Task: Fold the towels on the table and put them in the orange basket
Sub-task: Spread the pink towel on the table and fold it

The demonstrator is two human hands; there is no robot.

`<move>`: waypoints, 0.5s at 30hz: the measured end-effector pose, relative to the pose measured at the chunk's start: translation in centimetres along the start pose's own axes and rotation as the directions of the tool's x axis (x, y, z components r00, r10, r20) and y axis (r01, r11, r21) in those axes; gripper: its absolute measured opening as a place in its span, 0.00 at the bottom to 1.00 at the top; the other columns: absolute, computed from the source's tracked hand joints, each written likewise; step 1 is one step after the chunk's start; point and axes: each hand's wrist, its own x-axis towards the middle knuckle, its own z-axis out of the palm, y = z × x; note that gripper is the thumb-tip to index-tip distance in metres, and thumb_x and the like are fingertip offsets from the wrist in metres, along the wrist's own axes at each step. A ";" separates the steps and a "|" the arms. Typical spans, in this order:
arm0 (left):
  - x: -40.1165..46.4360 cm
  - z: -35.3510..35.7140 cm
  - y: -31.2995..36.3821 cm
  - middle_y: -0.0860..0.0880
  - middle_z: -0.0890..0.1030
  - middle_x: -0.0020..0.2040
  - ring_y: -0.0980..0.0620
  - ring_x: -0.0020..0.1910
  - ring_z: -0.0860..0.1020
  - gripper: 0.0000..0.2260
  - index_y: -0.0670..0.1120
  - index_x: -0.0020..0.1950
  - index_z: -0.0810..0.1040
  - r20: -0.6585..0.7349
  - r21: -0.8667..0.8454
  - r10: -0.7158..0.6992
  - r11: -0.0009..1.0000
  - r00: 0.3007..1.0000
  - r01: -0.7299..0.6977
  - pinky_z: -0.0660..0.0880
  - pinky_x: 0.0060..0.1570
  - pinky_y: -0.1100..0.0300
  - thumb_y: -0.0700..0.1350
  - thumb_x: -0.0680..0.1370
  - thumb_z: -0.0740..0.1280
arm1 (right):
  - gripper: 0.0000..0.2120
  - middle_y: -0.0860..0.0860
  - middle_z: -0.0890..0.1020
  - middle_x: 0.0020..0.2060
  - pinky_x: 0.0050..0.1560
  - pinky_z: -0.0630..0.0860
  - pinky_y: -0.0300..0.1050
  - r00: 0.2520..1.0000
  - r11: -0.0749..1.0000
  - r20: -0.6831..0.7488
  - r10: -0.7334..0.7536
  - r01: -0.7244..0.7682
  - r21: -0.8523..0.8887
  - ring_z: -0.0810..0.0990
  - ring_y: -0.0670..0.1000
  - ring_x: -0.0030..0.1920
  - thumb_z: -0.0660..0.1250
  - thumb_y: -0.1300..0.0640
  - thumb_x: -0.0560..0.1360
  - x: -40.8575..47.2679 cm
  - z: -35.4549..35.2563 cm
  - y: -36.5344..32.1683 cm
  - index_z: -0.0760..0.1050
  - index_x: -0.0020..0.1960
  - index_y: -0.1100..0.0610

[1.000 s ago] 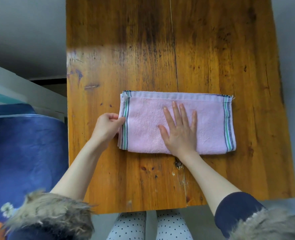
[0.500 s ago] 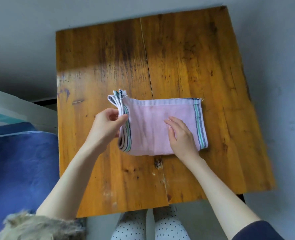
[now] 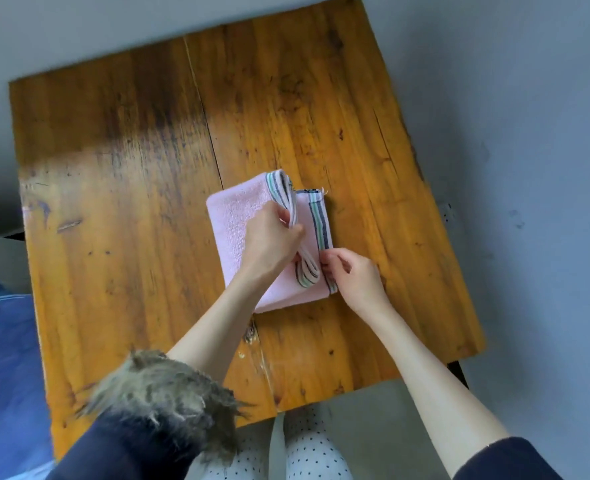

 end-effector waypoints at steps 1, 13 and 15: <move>0.0 0.5 0.1 0.45 0.78 0.39 0.42 0.38 0.80 0.06 0.47 0.41 0.69 -0.005 0.014 0.021 1.000 1.000 -0.021 0.79 0.40 0.45 0.41 0.73 0.66 | 0.13 0.49 0.82 0.50 0.55 0.79 0.46 0.999 0.997 0.004 0.037 -0.038 0.064 0.80 0.47 0.51 0.57 0.57 0.81 0.2 -0.1 0.2 0.78 0.58 0.57; -0.4 4.6 -0.9 0.47 0.79 0.44 0.47 0.42 0.80 0.09 0.43 0.56 0.76 0.047 0.068 0.134 0.988 0.990 -0.137 0.79 0.45 0.47 0.46 0.79 0.62 | 0.12 0.47 0.82 0.49 0.51 0.78 0.40 0.972 0.912 0.110 0.208 -0.234 0.339 0.80 0.44 0.51 0.55 0.46 0.80 1.0 -1.2 0.7 0.76 0.53 0.47; -1.2 3.6 -1.6 0.46 0.79 0.49 0.49 0.47 0.79 0.10 0.43 0.58 0.76 -0.016 0.059 0.259 0.964 0.966 -0.258 0.77 0.48 0.52 0.41 0.80 0.60 | 0.14 0.44 0.81 0.48 0.46 0.77 0.33 0.981 0.944 0.089 0.170 -0.188 0.273 0.79 0.41 0.48 0.57 0.48 0.80 1.3 -1.2 0.2 0.76 0.58 0.52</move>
